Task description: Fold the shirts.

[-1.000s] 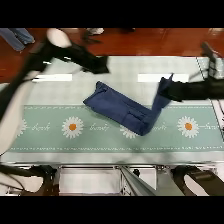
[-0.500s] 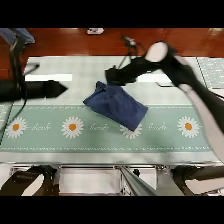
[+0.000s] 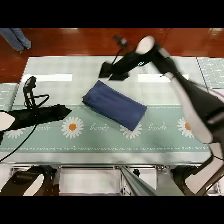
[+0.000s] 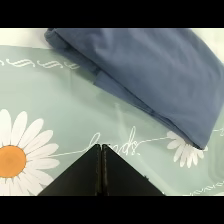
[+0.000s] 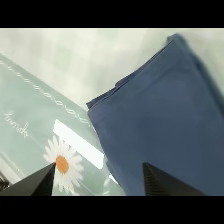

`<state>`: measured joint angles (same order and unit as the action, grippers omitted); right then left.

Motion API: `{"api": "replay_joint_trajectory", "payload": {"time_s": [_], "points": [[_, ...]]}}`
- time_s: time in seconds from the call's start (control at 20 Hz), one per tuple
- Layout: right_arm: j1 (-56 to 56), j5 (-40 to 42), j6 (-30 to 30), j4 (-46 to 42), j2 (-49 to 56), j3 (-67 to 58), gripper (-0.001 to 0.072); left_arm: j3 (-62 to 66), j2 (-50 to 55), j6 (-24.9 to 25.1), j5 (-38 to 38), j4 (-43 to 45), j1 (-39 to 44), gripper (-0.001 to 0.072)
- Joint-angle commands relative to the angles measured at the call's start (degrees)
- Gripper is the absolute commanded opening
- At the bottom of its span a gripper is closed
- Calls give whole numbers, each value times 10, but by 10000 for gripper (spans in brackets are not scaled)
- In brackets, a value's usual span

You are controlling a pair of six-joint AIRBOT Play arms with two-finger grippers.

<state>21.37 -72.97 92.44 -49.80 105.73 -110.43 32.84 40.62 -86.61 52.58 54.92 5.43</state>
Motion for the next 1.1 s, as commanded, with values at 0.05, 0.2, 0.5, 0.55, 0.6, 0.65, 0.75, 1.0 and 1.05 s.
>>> {"api": "replay_joint_trajectory", "payload": {"time_s": [0.05,0.2,0.5,0.55,0.6,0.65,0.75,1.0,1.05], "points": [[-133,-173,-33,-159,-151,7,627,-9,7,0,-10,-1,0,31],[-209,-61,-12,-237,-336,226,627,-9,7,0,-10,-1,0,31],[-216,289,107,-11,-602,829,627,-9,7,-1,-12,-2,3,31],[-203,302,81,45,-598,868,626,-9,7,0,-12,-3,3,31],[-183,309,56,82,-584,888,626,-9,7,0,-16,-3,3,31],[-160,311,45,94,-564,890,626,-9,7,-1,-18,-5,3,31],[-124,313,21,137,-512,881,626,-9,7,-1,-25,-5,3,31],[-98,303,-59,229,-373,816,626,-9,7,-1,-26,-10,3,31],[-98,300,-63,228,-345,793,626,-9,7,-1,-26,-10,3,31]]}}
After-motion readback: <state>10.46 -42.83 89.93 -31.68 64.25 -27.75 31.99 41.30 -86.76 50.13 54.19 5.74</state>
